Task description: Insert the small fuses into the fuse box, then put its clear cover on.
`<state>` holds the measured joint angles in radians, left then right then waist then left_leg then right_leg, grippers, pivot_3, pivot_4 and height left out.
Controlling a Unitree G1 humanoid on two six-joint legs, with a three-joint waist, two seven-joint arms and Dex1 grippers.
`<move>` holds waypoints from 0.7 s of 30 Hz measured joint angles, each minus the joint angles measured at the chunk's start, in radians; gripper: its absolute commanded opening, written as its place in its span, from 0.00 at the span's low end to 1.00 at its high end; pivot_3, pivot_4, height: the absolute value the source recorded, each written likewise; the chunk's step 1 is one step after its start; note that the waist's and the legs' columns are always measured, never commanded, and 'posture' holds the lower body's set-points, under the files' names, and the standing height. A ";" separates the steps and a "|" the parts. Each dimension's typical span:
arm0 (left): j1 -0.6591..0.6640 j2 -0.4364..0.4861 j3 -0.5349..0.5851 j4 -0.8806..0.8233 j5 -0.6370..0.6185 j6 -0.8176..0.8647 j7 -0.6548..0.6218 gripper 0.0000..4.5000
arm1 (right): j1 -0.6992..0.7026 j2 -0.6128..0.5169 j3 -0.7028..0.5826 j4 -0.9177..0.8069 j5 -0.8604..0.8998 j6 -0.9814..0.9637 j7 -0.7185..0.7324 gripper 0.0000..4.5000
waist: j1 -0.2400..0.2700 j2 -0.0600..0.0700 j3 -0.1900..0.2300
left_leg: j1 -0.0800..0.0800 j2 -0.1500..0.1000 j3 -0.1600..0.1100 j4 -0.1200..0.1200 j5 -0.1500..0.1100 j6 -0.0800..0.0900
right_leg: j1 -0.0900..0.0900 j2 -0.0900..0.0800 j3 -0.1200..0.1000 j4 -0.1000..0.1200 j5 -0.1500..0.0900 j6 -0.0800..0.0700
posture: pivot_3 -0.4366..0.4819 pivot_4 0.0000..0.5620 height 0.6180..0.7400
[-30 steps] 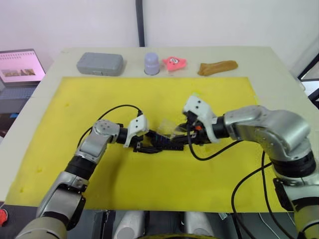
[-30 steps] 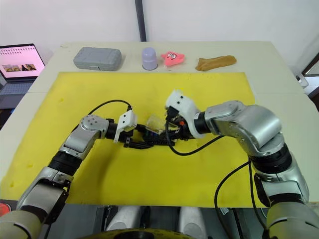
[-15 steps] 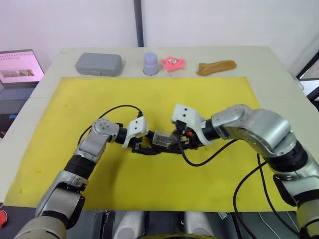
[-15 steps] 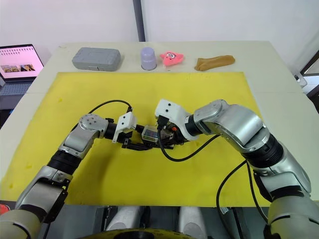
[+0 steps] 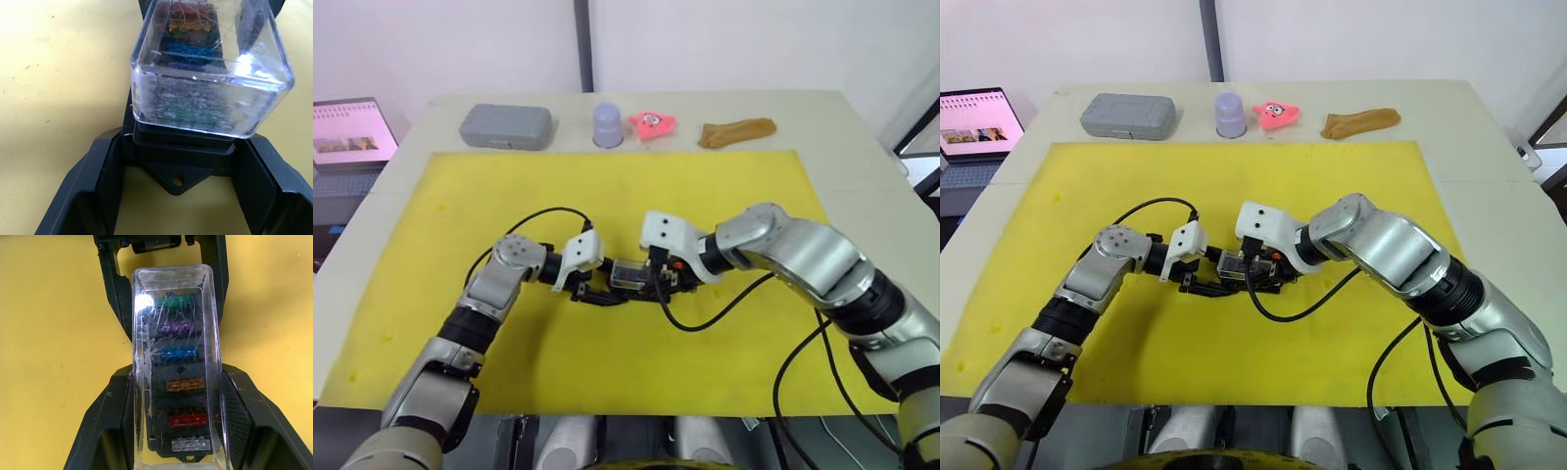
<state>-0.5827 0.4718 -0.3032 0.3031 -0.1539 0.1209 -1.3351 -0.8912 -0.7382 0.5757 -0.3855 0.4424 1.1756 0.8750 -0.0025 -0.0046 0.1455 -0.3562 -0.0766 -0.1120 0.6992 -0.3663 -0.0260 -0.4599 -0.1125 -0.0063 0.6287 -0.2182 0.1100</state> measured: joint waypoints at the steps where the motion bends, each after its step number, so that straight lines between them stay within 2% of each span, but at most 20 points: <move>1: 0.001 0.001 0.001 -0.001 0.001 0.001 0.000 0.57 | 0.000 0.001 0.002 0.001 -0.007 -0.004 0.004 0.38 | -0.001 0.000 0.000 | 0.000 0.000 0.000 0.000 0.000 0.000 | 0.000 0.000 0.000 0.000 0.000 0.000 | 0.48 0.27 1.00; 21: 0.011 0.001 0.003 -0.011 0.006 0.000 0.003 0.57 | -0.002 0.015 0.026 0.019 -0.071 -0.014 0.043 0.38 | -0.006 0.000 0.000 | 0.000 0.000 -0.001 0.000 0.000 0.000 | 0.000 0.000 0.000 0.000 0.000 0.000 | 0.48 0.27 1.00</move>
<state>-0.5720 0.4725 -0.3000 0.2924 -0.1477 0.1207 -1.3319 -0.8932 -0.7230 0.6018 -0.3665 0.3714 1.1617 0.9181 -0.0090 -0.0046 0.1454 -0.3562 -0.0766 -0.1128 0.6990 -0.3663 -0.0260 -0.4597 -0.1126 -0.0066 0.6286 -0.2182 0.1100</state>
